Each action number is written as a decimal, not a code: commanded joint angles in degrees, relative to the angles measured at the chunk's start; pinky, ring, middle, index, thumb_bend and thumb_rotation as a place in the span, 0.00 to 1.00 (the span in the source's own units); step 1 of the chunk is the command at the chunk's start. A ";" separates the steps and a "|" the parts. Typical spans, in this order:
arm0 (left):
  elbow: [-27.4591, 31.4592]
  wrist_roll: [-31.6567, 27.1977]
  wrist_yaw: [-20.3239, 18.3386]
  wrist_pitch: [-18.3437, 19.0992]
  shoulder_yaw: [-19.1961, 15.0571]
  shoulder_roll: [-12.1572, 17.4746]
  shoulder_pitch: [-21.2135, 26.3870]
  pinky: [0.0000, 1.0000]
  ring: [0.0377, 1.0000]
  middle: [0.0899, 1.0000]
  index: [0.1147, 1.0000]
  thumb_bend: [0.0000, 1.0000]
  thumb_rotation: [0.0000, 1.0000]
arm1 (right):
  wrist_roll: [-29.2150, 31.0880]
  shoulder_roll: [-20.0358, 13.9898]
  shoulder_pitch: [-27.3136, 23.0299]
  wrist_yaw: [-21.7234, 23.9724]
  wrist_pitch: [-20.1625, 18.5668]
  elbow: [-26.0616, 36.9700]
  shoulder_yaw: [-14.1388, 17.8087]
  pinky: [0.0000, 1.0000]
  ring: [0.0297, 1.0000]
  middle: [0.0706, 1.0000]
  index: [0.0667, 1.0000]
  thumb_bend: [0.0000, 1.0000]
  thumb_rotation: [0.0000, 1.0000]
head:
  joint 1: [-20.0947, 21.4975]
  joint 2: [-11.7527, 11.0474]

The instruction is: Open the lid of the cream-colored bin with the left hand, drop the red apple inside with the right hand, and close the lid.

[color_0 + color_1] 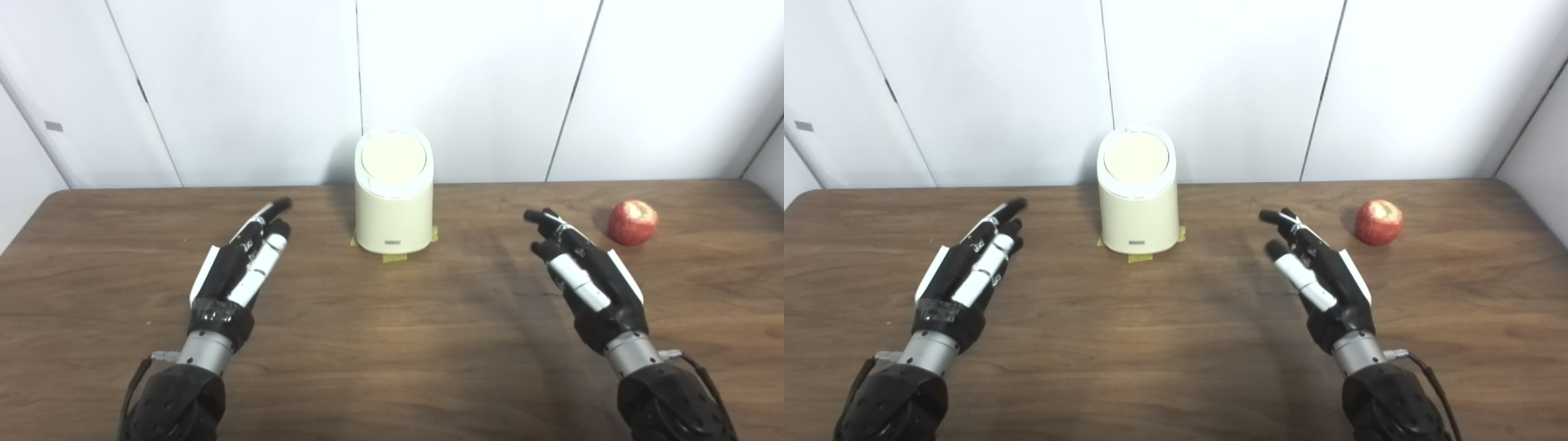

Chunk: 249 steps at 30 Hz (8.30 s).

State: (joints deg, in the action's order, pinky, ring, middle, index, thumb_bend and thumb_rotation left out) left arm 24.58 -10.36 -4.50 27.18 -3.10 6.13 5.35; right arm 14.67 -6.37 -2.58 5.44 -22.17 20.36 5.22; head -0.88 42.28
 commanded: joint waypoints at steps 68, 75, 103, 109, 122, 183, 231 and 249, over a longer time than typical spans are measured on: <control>-20.71 42.40 -17.66 -0.26 -4.53 -2.93 34.16 0.83 0.92 0.96 0.96 0.85 0.19 | -3.26 1.57 6.04 0.85 9.41 -2.80 -3.39 0.99 1.00 1.00 1.00 0.52 1.00 | -1.60 -21.67; -28.97 47.57 -19.04 -0.25 -4.60 -4.88 39.91 0.78 0.91 0.97 0.96 0.84 0.14 | -3.52 1.44 6.62 0.72 8.93 -1.89 -3.60 1.00 1.00 1.00 1.00 0.52 1.00 | -1.67 -20.60; -53.49 53.68 -10.23 -0.42 18.01 2.04 56.87 0.86 0.94 0.94 0.88 0.88 0.00 | -5.69 3.03 6.95 -1.63 6.00 1.62 -4.90 0.93 0.98 0.96 0.99 0.53 0.99 | -0.94 -17.01; -54.88 57.37 -11.64 -0.28 22.34 3.23 60.12 0.85 0.91 0.93 0.86 0.87 0.00 | -5.60 3.57 6.84 -1.93 5.47 1.46 -4.78 0.92 0.98 0.96 0.99 0.53 0.97 | -0.75 -16.81; -55.46 55.79 -9.89 -0.57 24.45 2.66 60.51 0.84 0.92 0.94 0.86 0.88 0.00 | -6.65 4.20 6.41 -2.21 5.02 2.01 -5.02 0.90 0.96 0.95 0.97 0.53 0.95 | 0.16 -16.17; -54.21 65.00 -13.73 -5.06 38.71 3.25 55.86 0.92 0.91 0.89 0.87 0.91 0.01 | -8.26 4.66 5.08 -3.44 -0.24 5.23 -4.89 0.87 0.94 0.93 0.97 0.49 0.89 | 1.08 -12.66; 1.61 34.75 -14.32 -3.21 -7.89 -0.36 18.50 0.67 0.73 0.75 0.78 0.48 0.18 | -12.38 -1.54 -0.40 -4.08 -1.18 5.70 -1.87 0.73 0.83 0.87 0.86 0.58 0.26 | 12.01 -7.90; 0.63 8.97 -12.13 -1.15 -11.50 4.55 4.86 0.89 0.89 0.92 0.92 0.43 0.86 | -33.52 -10.12 -8.92 -4.67 -4.70 1.63 -1.45 0.75 0.81 0.84 0.84 0.81 0.16 | 26.27 -4.32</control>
State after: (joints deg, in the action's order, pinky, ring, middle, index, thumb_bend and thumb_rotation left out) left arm 24.30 0.24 -16.91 26.88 -14.77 9.42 8.81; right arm -15.93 -14.39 -8.44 -0.03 -26.78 20.62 3.32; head 24.87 37.79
